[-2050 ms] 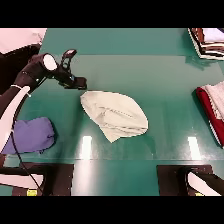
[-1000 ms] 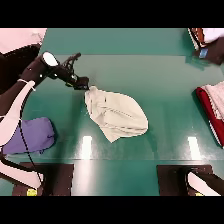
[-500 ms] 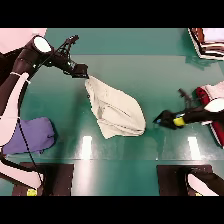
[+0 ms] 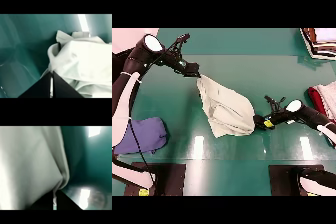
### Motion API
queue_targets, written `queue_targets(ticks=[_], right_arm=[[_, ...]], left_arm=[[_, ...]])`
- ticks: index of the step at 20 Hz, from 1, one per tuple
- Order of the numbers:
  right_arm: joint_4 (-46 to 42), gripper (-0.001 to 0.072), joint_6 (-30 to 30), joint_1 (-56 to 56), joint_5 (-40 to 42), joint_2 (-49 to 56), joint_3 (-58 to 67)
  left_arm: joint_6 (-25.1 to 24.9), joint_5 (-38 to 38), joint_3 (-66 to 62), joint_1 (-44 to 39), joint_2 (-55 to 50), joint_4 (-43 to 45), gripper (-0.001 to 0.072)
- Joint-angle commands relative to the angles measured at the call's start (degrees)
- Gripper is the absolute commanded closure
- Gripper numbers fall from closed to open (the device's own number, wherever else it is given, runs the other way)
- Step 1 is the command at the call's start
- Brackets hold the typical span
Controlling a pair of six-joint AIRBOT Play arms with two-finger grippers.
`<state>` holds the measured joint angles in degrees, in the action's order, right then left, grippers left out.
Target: Fold the shirts.
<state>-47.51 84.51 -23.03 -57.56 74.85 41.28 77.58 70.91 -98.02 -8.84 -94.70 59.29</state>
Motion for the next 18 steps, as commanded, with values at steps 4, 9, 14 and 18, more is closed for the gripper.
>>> queue_targets(ticks=[4, 9, 14, 18], right_arm=[[-15.3, 0.0695, 4.2, 6.6, -6.2, -12.6, 15.1], [-17.0, 0.0695, 4.0, 15.7, -15.8, -26.0, 32.3], [-17.0, 0.0695, 4.0, 18.8, -19.0, -33.4, 43.7], [-17.1, 0.0695, 4.0, 22.0, -22.1, -34.3, 53.1]], left_arm=[[0.2, -2.5, -3.5, 0.4, 14.3, 8.1, 0.0687], [0.2, -2.9, -8.5, 0.4, 33.1, 7.6, 0.0687], [2.1, -4.3, -9.2, 0.4, 48.0, 7.1, 0.0687], [2.6, -9.4, -9.2, 0.4, 54.5, 7.1, 0.0687]])
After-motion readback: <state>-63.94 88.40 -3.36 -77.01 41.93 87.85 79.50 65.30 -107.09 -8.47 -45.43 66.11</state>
